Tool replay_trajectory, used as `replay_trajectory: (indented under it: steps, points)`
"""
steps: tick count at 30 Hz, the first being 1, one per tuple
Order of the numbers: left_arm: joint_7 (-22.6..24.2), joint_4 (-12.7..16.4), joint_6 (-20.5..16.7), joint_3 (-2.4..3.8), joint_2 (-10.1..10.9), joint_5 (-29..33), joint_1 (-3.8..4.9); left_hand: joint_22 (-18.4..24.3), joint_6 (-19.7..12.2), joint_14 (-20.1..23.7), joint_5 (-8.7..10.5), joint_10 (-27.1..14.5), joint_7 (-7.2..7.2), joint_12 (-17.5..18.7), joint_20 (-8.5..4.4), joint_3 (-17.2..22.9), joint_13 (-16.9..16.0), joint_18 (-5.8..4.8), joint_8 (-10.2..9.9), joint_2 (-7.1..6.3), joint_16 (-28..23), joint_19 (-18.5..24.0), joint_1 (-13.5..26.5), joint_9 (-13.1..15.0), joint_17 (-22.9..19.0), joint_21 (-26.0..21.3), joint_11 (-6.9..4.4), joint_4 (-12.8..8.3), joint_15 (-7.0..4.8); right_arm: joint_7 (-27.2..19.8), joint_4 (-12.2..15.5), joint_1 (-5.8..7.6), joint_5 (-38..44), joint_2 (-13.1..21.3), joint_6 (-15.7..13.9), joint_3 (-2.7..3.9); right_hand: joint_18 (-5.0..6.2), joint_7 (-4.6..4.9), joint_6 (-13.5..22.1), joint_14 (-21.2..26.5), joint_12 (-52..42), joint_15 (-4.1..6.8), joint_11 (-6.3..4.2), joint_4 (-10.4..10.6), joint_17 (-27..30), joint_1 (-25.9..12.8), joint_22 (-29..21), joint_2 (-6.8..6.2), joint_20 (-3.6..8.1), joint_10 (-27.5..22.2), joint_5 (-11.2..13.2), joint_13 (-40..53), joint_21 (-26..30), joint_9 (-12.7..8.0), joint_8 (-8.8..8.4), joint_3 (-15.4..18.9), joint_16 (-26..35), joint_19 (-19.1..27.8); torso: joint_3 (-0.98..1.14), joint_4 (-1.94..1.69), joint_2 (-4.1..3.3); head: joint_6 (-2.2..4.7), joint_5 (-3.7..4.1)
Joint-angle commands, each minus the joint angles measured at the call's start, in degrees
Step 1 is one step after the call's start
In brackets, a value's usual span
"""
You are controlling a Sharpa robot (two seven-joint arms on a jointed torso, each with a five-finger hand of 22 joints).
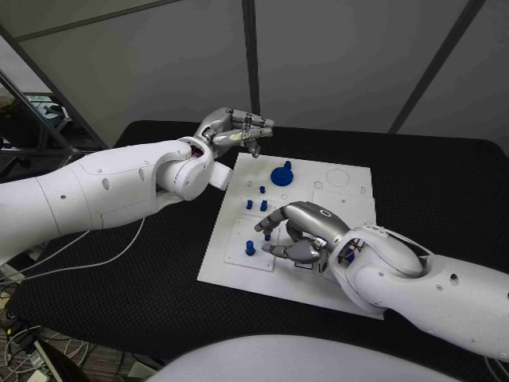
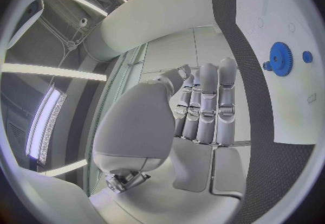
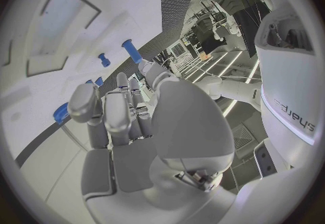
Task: Assemble the parts on the task board
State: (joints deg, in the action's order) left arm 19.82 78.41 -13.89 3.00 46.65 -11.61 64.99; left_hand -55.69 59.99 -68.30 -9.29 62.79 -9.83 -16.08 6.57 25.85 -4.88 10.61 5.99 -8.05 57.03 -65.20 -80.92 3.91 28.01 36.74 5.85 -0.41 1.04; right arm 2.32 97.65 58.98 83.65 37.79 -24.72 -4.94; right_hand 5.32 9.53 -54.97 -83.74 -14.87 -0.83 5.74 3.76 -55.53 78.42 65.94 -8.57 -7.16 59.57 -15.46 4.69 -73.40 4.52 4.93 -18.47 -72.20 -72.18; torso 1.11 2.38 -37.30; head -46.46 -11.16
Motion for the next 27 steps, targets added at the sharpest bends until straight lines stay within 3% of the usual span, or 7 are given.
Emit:
replay_trajectory:
  steps: [1, 2, 5, 9, 11, 20, 27]
  points:
    - [0.0, 0.1, 0.7, -0.02, 0.4, 0.2, 0.04, 0.1, -0.3, 0.4, 0.08, -0.5, -0.28, -0.3, 0.11, -0.1, -0.1, -0.12, 0.0, 0.40, -0.3, 0.3, 0.3, 0.0, -0.1, -0.1, 0.06, -0.4, 0.07, -2.1, 2.3, 0.29, -8.4, 3.3, -2.0, 1.17, 0.49, 0.00, -1.9, -0.2, -3.3, 0.37, -0.75, 0.6, -0.1, -0.5, 0.8, 0.41, 0.25, 5.2, -0.3, 1.1, -0.4, 0.3, 0.75, 0.4, 0.1, -0.6, -0.07, 0.33, 0.05, 0.74, 0.49]
    - [0.0, 0.1, 0.8, -0.04, 0.6, 0.2, 0.02, 0.1, -0.4, 0.4, 0.08, -0.6, -0.30, -0.4, 0.13, -0.1, -0.1, -0.12, 0.0, 0.42, -0.3, 0.3, 0.4, 0.0, -0.2, -0.2, 0.08, -0.4, 0.09, -1.0, 3.2, 0.39, -10.4, 4.7, -1.4, 1.63, 0.05, -0.66, -2.3, -0.8, -7.2, 1.08, -1.89, 0.9, -2.3, -1.4, 2.7, -0.21, 0.61, 11.4, 0.4, 2.9, -1.8, 0.3, 0.89, 1.6, -1.2, -2.2, -0.07, 0.52, 0.08, 0.96, 0.65]
    - [0.0, 0.2, 0.7, -0.09, 1.0, 0.2, -0.05, 0.1, -0.4, 0.4, 0.08, -0.6, -0.30, -0.4, 0.13, -0.1, -0.1, -0.12, 0.0, 0.42, -0.3, 0.3, 0.4, 0.0, -0.2, -0.2, 0.08, -0.4, 0.09, 2.4, 5.6, 0.72, -15.1, 8.6, -0.2, 2.55, -0.76, -2.23, -3.5, -1.5, -14.3, 2.99, -3.94, 2.1, -4.0, -3.2, 6.0, -0.71, 2.55, 16.8, 0.6, 8.0, -4.3, 0.6, 2.12, 4.6, -2.3, -5.0, -0.04, 0.93, 0.22, 1.68, 1.55]
    - [-0.1, 0.2, 0.6, -0.23, 1.7, 0.5, -0.28, 0.1, -0.3, 0.4, 0.08, -0.5, -0.29, -0.4, 0.14, -0.1, -0.1, -0.13, 0.0, 0.45, -0.3, 0.3, 0.4, 0.0, -0.2, -0.2, 0.08, -0.4, 0.09, 8.3, 9.0, 1.03, -19.2, 14.7, 1.5, 3.38, -2.05, -3.12, -3.5, -3.1, -51.1, 3.40, -4.31, 3.7, -13.5, -4.6, 11.0, 0.20, 3.41, 21.5, -1.1, 51.2, -7.8, 1.5, 5.45, 9.6, -7.8, -8.6, -0.02, 1.60, 0.52, 2.41, 3.03]
    - [-0.1, 0.3, 0.6, -0.28, 1.8, 0.6, -0.34, 0.1, -0.3, 0.4, 0.08, -0.5, -0.29, -0.4, 0.14, -0.1, -0.1, -0.13, 0.0, 0.45, -0.3, 0.3, 0.4, 0.0, -0.2, -0.2, 0.08, -0.4, 0.09, 10.5, 10.0, 1.09, -19.9, 16.9, 1.7, 3.52, -2.33, -3.07, -3.1, -3.3, -57.0, 3.33, -4.20, 4.4, -15.9, -4.7, 12.3, 0.87, 3.30, 21.5, -1.4, 58.9, -8.7, 2.1, 7.19, 11.3, -9.1, -9.4, -0.11, 1.79, 0.62, 2.55, 4.17]
    - [-0.1, 0.5, 0.6, -0.42, 1.9, 0.8, -0.68, 0.1, -0.3, 0.4, 0.08, -0.5, -0.29, -0.5, 0.15, -0.1, -0.1, -0.13, 0.0, 0.47, -0.3, 0.3, 0.4, 0.0, -0.2, -0.3, 0.07, -0.4, 0.09, 19.0, 11.8, 1.14, -18.3, 22.4, 1.7, 3.67, -2.91, -3.04, -1.7, -3.7, -62.2, 3.19, -4.09, 5.3, -19.6, -3.8, 14.8, 1.62, 3.12, 22.4, -2.4, 66.7, -10.5, 3.3, 10.46, 14.0, -11.1, -11.0, -0.32, 2.79, 0.82, 2.76, 6.49]
    - [0.4, 0.8, 1.1, -0.45, 2.2, 2.3, -0.98, 0.3, -0.3, 0.4, 0.14, -0.6, -0.24, -0.6, 0.21, -0.5, -0.1, -0.14, 0.1, 0.47, -0.3, 0.3, 1.0, 0.0, -0.4, -0.5, 0.06, -0.1, 0.14, 24.7, 12.3, 0.91, -12.3, 22.7, 6.6, 3.58, -3.44, -3.16, -0.6, -4.4, -64.2, 3.12, -4.12, 7.9, -24.0, -6.0, 17.0, 1.29, 3.05, 23.6, -6.5, 70.2, -11.9, 4.0, 12.30, 18.1, -13.3, -12.5, -0.34, 3.02, 0.89, 2.29, 7.84]
